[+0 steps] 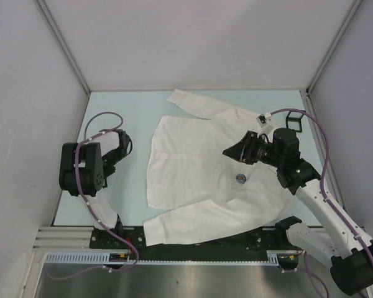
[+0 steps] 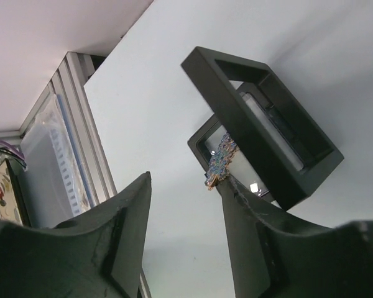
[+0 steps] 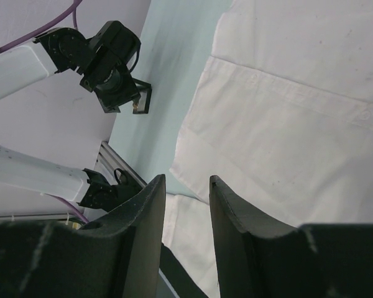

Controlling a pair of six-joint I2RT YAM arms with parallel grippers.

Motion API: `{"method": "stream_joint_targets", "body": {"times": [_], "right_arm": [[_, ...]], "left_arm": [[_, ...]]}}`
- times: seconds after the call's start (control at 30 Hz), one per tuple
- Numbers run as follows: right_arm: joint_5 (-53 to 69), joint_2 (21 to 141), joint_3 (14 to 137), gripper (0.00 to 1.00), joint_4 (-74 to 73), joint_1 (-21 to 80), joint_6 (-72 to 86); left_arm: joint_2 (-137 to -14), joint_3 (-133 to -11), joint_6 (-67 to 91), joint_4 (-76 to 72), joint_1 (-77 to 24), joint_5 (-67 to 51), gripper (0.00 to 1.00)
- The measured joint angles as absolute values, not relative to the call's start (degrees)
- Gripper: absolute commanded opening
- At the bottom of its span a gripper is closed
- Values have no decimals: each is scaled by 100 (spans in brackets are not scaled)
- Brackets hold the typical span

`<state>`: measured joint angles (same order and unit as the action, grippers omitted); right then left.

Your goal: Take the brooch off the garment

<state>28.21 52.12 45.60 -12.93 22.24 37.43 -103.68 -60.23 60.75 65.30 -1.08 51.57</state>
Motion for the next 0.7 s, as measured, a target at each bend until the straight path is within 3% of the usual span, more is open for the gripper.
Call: {"method": "stream_joint_targets", "body": {"times": [0.23,0.37,0.53,0.7], "right_arm": [[2836,5212,4560,39,-1297,2248,3745],[2834,5212,4560,39,-1313,2265,3741],[2818,5183,4560,39,-1374,2265,3741],[2488,5172,4567,39,-1594,2368,3614]], "left_arm": [[-9813,-5850,6018,6451,-108,5157,75],[-9406,-5758,5898,6326,-187,5061,91],[-8980,-5649,5837,6213,-495,4829,99],[-8340,-5537,5725,6160,-836,4484,100]]}}
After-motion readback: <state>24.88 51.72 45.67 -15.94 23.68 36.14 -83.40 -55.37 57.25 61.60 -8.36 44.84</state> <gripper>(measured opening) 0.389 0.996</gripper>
